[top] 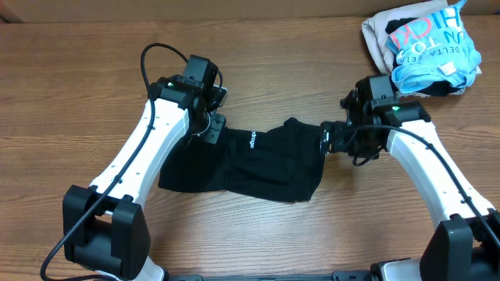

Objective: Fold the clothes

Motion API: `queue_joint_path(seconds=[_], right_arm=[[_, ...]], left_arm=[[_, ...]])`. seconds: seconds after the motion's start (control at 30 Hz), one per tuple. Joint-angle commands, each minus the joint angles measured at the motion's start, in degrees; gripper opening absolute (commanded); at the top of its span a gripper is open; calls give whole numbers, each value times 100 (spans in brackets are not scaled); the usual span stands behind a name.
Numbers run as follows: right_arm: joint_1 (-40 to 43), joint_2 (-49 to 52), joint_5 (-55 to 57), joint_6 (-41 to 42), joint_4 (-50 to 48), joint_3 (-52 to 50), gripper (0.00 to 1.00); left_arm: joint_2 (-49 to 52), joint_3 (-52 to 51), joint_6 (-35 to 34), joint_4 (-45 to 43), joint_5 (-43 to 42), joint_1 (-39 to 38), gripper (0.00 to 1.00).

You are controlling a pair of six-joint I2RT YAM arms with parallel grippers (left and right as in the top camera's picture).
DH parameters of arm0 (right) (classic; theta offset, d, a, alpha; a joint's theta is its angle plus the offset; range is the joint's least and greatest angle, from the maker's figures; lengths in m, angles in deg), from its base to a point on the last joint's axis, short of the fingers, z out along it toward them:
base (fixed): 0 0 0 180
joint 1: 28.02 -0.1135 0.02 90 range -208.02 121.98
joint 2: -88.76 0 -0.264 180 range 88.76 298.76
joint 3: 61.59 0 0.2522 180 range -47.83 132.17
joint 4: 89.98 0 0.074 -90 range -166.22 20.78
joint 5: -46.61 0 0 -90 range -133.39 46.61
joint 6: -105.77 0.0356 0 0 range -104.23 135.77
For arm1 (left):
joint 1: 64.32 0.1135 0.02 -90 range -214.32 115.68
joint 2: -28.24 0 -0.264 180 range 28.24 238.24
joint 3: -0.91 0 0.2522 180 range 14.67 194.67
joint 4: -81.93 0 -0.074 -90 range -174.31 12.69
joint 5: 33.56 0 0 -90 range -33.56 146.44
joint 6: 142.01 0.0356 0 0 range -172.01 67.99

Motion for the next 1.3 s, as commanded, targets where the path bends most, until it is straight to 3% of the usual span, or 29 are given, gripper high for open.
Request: queue_joint_path(seconds=[0.0,0.4,0.63,0.83,0.93,1.03,1.1,1.27], right_arm=[[-26,4,-678,7,-315,-507,94],[-26,37,-931,11,-2216,-1729,93],[-39,498,-935,42,-2846,-1878,92],[-63,1099,-1078,48,-3154,-1878,81],[-63,1268,-1342,44,-3171,-1878,70],[-63,1270,-1425,50,-3126,-1875,26],[-44,1270,-1475,52,-3077,-1873,4],[337,1099,-1600,149,-2743,-1794,4]], left_arm=[[-42,319,66,-2,55,31,66],[-42,535,94,164,57,33,75],[-42,535,107,236,227,31,77],[-42,535,107,223,227,31,77],[-42,535,107,223,243,31,77],[-42,535,105,249,417,31,75],[-42,535,79,249,531,33,75],[-42,850,-116,385,782,227,73]])
